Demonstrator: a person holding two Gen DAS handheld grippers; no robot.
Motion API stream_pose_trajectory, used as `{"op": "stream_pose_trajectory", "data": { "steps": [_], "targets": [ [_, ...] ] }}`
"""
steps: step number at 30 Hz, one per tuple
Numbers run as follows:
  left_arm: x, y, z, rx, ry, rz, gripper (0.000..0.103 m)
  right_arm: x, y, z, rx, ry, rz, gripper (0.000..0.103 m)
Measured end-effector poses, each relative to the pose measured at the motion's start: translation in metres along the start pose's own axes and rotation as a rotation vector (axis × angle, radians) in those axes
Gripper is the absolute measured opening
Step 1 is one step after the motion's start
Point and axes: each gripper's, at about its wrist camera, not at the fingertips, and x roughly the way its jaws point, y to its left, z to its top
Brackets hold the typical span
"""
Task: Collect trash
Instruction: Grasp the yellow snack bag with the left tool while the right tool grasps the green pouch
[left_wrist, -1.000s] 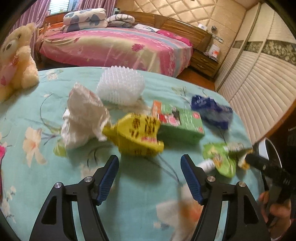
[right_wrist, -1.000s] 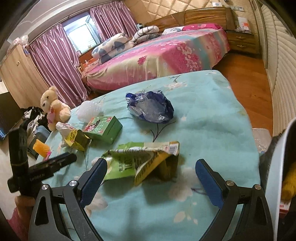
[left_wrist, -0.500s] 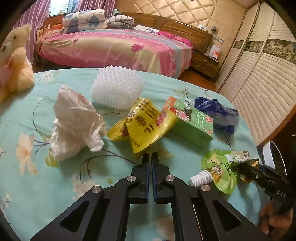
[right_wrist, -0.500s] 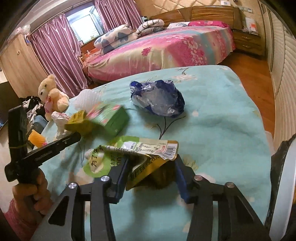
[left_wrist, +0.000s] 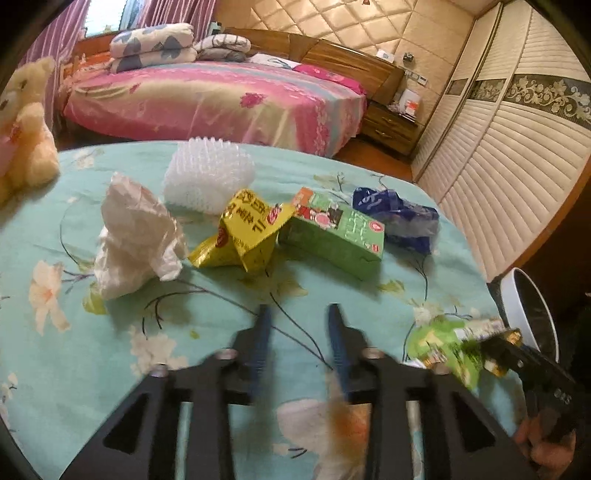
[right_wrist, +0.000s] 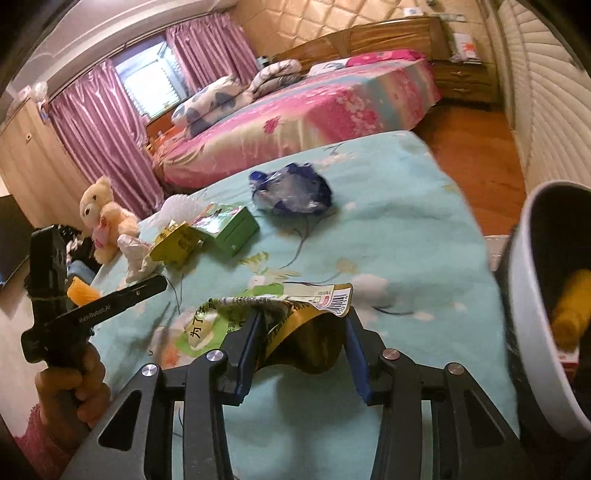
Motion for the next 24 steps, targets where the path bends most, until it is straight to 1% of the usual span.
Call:
{"op": "stream_pose_trajectory", "data": {
  "steps": [1,2,3,5,6,9,11,13,15,16,17,18,19,21,24],
  "targets": [
    [-0.001,0.0,0.0,-0.002,-0.012,0.012,0.042,-0.003,-0.002,-0.001,0.009,-0.003,-0.001,0.043],
    [-0.001,-0.001,0.0,-0.006,-0.018,0.024,0.05,-0.005,-0.005,-0.003,0.021,-0.004,0.001,0.043],
    [0.0,0.0,0.0,-0.014,-0.021,0.041,0.054,-0.005,-0.006,-0.004,0.028,-0.004,0.0,0.043],
    [0.007,0.002,0.001,-0.036,-0.011,0.073,0.073,-0.005,-0.007,-0.005,0.035,0.0,0.003,0.043],
    [0.013,0.005,0.003,-0.055,-0.002,0.091,0.074,-0.005,-0.008,-0.006,0.039,0.002,0.005,0.043],
    [0.029,0.01,0.012,-0.087,0.02,0.113,0.074,-0.004,-0.007,-0.009,0.041,0.005,0.006,0.043],
    [0.034,0.01,0.02,-0.087,0.004,0.12,0.074,-0.003,-0.007,-0.011,0.043,0.006,0.009,0.043],
    [0.039,0.007,0.026,-0.062,-0.015,0.143,0.072,-0.002,-0.007,-0.011,0.045,0.007,0.009,0.043],
    [0.045,0.004,0.03,-0.041,-0.024,0.15,0.057,0.0,-0.008,-0.011,0.048,0.012,0.01,0.043],
    [0.049,0.004,0.03,-0.038,-0.012,0.141,0.04,0.001,-0.009,-0.011,0.049,0.014,0.011,0.043],
    [0.052,0.004,0.031,-0.039,-0.002,0.129,0.029,0.001,-0.009,-0.011,0.05,0.015,0.011,0.043],
    [0.054,0.004,0.031,-0.042,0.003,0.118,0.025,0.001,-0.009,-0.012,0.051,0.015,0.011,0.043],
    [0.055,0.005,0.031,-0.046,0.001,0.107,0.016,0.001,-0.009,-0.012,0.051,0.015,0.011,0.043],
    [0.052,0.008,0.031,-0.049,-0.012,0.087,0.013,0.001,-0.01,-0.012,0.051,0.01,0.01,0.043],
    [0.043,0.009,0.026,-0.034,-0.031,0.085,0.011,-0.001,-0.01,-0.014,0.056,0.003,0.008,0.043]
  ]
}}
